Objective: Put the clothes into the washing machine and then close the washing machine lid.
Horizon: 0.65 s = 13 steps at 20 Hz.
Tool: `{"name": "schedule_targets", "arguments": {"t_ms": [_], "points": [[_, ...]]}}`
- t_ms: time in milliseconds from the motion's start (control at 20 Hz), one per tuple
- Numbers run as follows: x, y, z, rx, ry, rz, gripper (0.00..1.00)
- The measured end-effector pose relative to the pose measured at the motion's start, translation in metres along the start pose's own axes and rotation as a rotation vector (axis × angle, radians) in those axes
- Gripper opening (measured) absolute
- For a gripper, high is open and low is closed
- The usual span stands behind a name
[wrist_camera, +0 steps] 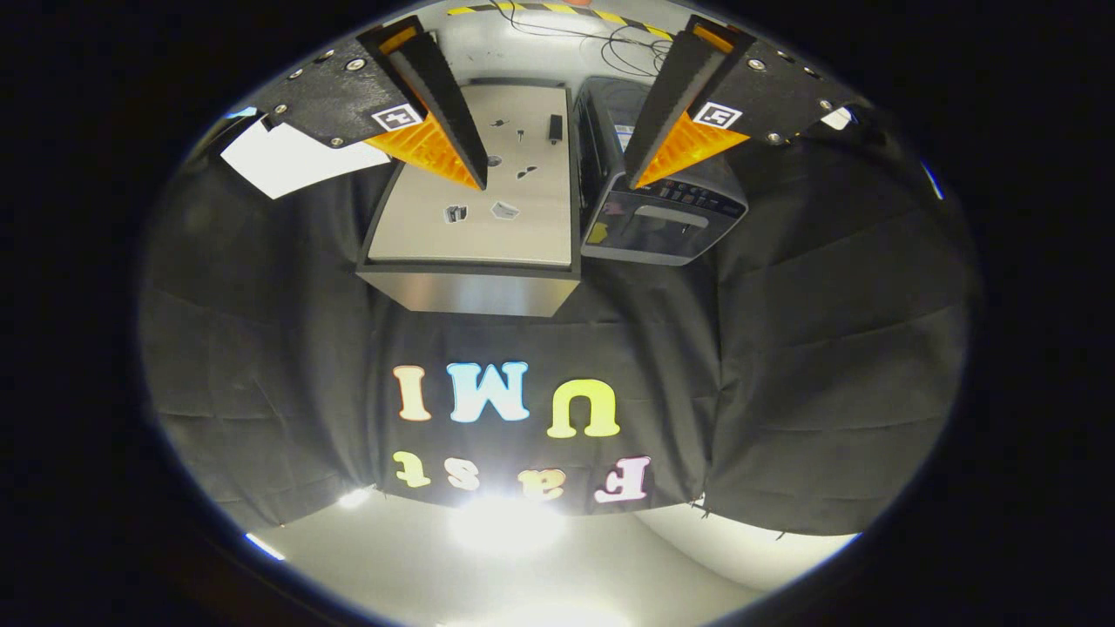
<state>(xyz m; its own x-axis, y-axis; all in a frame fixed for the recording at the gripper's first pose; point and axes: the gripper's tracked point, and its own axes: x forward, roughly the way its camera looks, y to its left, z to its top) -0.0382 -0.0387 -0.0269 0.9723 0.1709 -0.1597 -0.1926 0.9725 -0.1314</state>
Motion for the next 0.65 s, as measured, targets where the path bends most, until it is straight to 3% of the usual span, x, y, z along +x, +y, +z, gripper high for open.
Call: {"name": "schedule_targets", "arguments": {"t_ms": [250,650], "points": [[-0.046,0.005,0.001,-0.011,-0.04,0.02,0.97],[-0.074,0.024,-0.013,-0.035,-0.06,0.041,0.97]]}}
